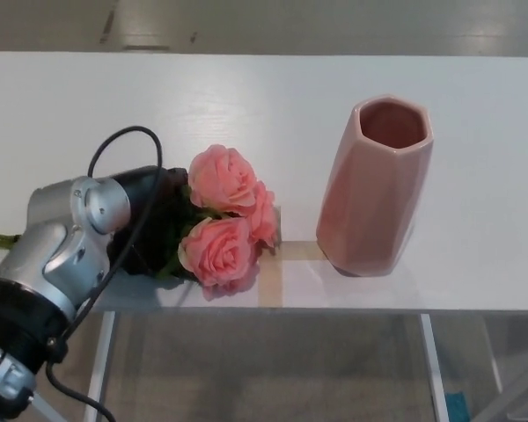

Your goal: Use the left hand to pick up the rose and then lift and insert it into the pink vase.

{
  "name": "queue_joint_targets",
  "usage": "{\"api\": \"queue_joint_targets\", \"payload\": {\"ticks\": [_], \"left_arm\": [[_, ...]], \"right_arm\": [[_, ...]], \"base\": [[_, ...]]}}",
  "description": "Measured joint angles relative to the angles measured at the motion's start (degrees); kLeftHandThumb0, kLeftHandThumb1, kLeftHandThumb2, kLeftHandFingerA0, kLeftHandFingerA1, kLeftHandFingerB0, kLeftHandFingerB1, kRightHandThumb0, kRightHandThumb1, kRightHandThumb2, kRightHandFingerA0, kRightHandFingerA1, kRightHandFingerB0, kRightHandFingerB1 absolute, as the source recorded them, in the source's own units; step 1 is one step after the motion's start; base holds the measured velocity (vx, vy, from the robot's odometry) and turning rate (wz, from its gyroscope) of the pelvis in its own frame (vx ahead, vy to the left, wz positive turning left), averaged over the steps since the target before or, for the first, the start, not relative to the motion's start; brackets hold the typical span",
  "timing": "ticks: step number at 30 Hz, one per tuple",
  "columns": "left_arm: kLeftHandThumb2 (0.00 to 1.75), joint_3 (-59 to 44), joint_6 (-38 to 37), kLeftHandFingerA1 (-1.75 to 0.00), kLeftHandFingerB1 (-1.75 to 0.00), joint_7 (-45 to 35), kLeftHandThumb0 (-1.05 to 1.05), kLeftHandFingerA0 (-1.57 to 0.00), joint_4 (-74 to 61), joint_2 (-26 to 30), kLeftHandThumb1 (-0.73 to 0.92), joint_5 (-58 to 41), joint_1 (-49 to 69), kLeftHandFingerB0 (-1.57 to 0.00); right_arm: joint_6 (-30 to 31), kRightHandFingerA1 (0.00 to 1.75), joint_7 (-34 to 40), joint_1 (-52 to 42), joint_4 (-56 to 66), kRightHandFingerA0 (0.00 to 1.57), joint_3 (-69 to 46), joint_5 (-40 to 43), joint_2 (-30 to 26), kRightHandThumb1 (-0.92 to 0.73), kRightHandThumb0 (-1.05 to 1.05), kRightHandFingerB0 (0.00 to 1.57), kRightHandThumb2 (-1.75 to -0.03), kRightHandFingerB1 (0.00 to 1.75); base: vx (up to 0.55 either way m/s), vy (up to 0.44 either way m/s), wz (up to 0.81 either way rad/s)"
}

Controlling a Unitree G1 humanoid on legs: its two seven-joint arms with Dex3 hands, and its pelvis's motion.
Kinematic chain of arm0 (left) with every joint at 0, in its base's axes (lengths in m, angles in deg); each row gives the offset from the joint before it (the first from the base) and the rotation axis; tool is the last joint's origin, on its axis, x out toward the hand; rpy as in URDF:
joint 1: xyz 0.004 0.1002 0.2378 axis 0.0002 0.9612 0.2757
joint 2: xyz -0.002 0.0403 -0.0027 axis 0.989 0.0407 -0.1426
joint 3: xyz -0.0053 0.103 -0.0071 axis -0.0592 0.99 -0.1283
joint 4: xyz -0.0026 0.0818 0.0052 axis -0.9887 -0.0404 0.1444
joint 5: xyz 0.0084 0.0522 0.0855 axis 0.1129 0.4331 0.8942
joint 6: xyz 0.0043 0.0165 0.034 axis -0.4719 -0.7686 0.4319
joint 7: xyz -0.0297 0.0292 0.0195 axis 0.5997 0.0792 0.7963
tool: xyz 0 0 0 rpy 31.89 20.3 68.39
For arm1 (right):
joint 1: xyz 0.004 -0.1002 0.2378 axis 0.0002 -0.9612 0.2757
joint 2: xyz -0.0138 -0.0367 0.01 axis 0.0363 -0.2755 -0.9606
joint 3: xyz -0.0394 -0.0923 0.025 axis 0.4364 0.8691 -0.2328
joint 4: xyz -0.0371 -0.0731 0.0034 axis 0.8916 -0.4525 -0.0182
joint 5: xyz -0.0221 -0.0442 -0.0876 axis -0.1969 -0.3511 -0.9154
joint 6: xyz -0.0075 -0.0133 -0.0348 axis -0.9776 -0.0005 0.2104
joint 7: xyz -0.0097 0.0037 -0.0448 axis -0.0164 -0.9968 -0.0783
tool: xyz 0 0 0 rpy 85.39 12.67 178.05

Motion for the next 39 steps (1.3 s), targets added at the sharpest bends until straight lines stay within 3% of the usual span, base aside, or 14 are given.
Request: {"api": "queue_joint_targets", "payload": {"ticks": [3, 4, 5, 8, 9, 19, 20, 22, 25, 26, 31, 32, 38, 39], "left_arm": [[0.65, 0.18, -1.60, -0.35, -0.18, 1.18, -0.23, -0.11, 1.57, -0.19, 0.48, 0.49, 0.00, -0.03], [0.59, 0.19, -2.02, -0.98, -0.41, 1.42, -0.15, -1.00, 1.90, -0.24, 0.64, 0.57, 0.00, -0.61], [0.60, 0.65, -2.50, -1.15, -0.47, 1.99, -0.17, -0.94, 2.00, -0.19, 0.66, 1.11, -0.06, -0.70], [0.60, 3.13, -4.36, -1.15, -0.47, 4.85, -0.17, -0.94, 1.81, 0.44, 0.66, 4.12, -0.43, -0.70], [0.60, 3.58, -4.86, -1.52, -0.45, 5.64, -0.19, -0.53, 1.81, 0.45, 0.74, 4.83, -0.43, -0.70], [0.62, 0.19, -12.97, -1.43, -0.50, 18.06, -0.32, -0.58, 3.78, -1.36, 0.67, 6.61, 2.87, -0.73], [0.62, -0.06, -13.57, -1.49, -0.59, 18.68, -0.21, -0.58, 4.04, -1.51, 0.75, 6.61, 2.97, -0.85], [0.70, -0.76, -14.69, -1.38, -0.54, 19.52, -0.31, -0.64, 4.39, -1.81, 0.69, 6.52, 3.18, -0.75], [0.70, -1.91, -16.42, -1.38, -0.54, 20.13, -0.31, -0.64, 4.50, -2.12, 0.69, 6.28, 3.51, -0.75], [0.65, -2.05, -16.69, -1.42, -0.61, 20.22, -0.21, -0.66, 4.53, -2.16, 0.78, 6.26, 3.56, -0.86], [0.63, -5.18, -18.48, -1.41, -0.66, 20.39, -0.20, -0.67, 4.57, -2.75, 0.79, 5.32, 4.24, -0.85], [0.64, -5.72, -18.73, -1.44, -1.20, 20.39, -0.17, -0.64, 4.57, -2.87, 0.80, 5.06, 4.34, -0.62], [0.63, -15.46, -19.25, -1.45, -1.22, 20.35, -0.16, -0.63, 2.74, -5.54, 0.80, -0.10, 4.31, -0.59], [0.64, -16.46, -19.30, -1.46, -1.11, 20.34, -0.17, -0.62, 2.53, -5.81, 0.79, -0.76, 4.26, -0.64]], "right_arm": [[-0.05, 0.51, -0.04, 0.00, 0.09, 0.61, -0.18, 0.07, 0.11, -0.62, -0.11, 0.52, -0.58, 0.46], [-0.07, 0.51, -0.05, 0.00, 0.10, 0.61, -0.20, 0.09, 0.17, -0.62, -0.12, 0.52, -0.58, 0.46], [-0.08, 0.51, -0.07, 0.00, 0.12, 0.61, -0.21, 0.13, 0.24, -0.62, -0.12, 0.52, -0.58, 0.46], [-0.08, 0.51, -0.11, 0.04, 0.28, 0.61, -0.20, 0.23, 0.32, -0.62, -0.12, 0.52, -0.58, 0.46], [-0.08, 0.51, -0.12, 0.08, 0.32, 0.61, -0.20, 0.25, 0.37, -0.62, -0.13, 0.53, -0.57, 0.47], [-0.08, 0.51, -0.54, 0.91, 0.52, 0.61, -0.71, 0.71, 0.40, -0.63, -0.16, 0.52, -0.58, 0.47], [-0.08, 0.51, -0.62, 0.98, 0.52, 0.61, -0.73, 0.76, 0.40, -0.64, -0.18, 0.51, -0.58, 0.46], [-0.08, 0.51, -0.70, 1.04, 0.57, 0.61, -0.66, 0.79, 0.40, -0.64, -0.18, 0.51, -0.58, 0.46], [-0.08, 0.51, -0.69, 1.04, 0.65, 0.61, -0.46, 0.76, 0.40, -0.64, -0.18, 0.51, -0.58, 0.46], [-0.08, 0.51, -0.69, 1.04, 0.66, 0.61, -0.42, 0.76, 0.40, -0.64, -0.19, 0.52, -0.58, 0.47], [-0.08, 0.51, -0.69, 1.04, 0.68, 0.61, -0.23, 0.76, 0.40, -0.64, -0.19, 0.52, -0.58, 0.47], [-0.08, 0.51, -0.69, 1.04, 0.68, 0.61, -0.21, 0.76, 0.40, -0.64, -0.19, 0.52, -0.58, 0.47], [-0.08, 0.51, -0.69, 1.15, 0.69, 0.61, -0.13, 0.77, 0.40, -0.64, -0.19, 0.52, -0.58, 0.47], [-0.08, 0.51, -0.69, 1.17, 0.70, 0.62, -0.13, 0.78, 0.40, -0.64, -0.19, 0.52, -0.58, 0.47]], "base": [[0.00, 0.000, 0.00], [0.00, 0.000, 0.00], [0.00, 0.000, 0.00], [0.00, 0.000, 0.00], [0.00, 0.000, 0.00], [0.00, 0.000, 0.00], [0.00, 0.000, 0.00], [0.00, 0.000, 0.00], [0.00, 0.000, 0.00], [0.00, 0.000, 0.00], [0.00, 0.000, 0.00], [0.00, 0.000, 0.00], [0.00, 0.000, 0.00], [0.00, 0.000, 0.00]]}}
